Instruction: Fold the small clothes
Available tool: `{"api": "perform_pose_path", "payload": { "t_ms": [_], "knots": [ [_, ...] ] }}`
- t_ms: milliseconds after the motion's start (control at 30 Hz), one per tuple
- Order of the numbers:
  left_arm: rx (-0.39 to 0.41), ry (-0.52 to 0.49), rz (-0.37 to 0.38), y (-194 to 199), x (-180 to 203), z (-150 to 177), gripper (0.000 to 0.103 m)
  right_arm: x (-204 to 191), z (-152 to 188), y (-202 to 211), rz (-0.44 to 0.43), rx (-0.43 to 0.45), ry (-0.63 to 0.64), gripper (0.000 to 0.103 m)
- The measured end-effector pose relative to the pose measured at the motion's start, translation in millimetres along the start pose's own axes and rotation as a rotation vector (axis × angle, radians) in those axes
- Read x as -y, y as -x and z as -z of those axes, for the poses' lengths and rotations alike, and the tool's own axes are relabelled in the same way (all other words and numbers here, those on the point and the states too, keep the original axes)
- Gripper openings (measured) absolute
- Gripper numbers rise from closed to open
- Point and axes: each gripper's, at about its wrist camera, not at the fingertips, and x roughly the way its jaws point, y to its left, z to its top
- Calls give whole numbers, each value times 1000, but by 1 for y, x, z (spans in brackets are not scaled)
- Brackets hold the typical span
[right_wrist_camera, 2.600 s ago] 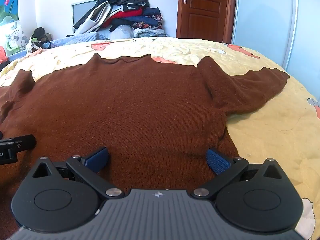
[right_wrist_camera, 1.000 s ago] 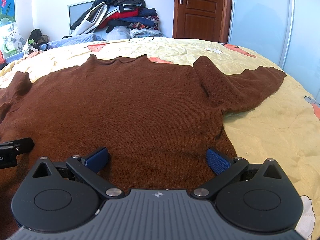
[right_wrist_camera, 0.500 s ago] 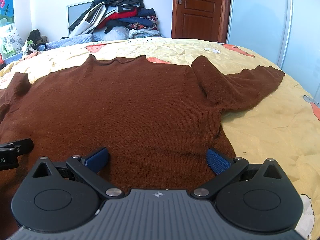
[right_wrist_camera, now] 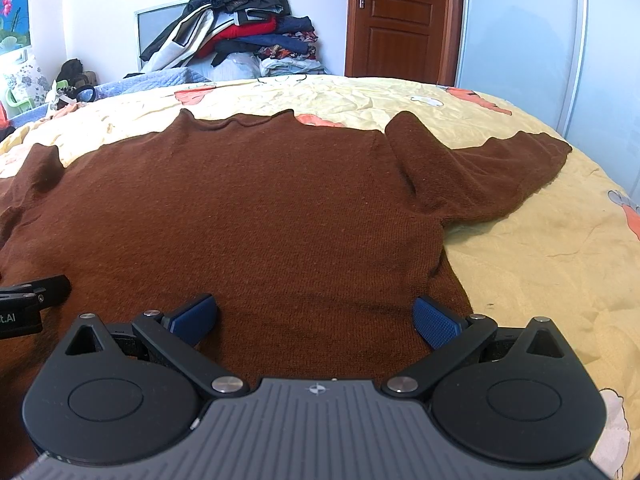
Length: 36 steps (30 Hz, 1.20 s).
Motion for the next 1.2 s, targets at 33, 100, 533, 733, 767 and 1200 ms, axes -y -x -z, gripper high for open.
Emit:
{"api": "perform_pose_path", "payload": {
  "t_ms": [33,100,533,733,767,1200],
  "knots": [
    [0,0,0,0,0,0,103,0,0,0,0,0,0,103],
    [0,0,0,0,0,0,103,0,0,0,0,0,0,103],
    [0,4,1,1,-2,0,103,1,0,0,-1,-3,4,103],
    [0,4,1,1,-2,0,103,1,0,0,-12,-16,12,103],
    [0,4,1,1,-2,0,103,4,-2,0,-33,-25,17,103],
    [0,4,0,1,-2,0,103,289,-100,-66,-243,148,-702,103]
  ]
}}
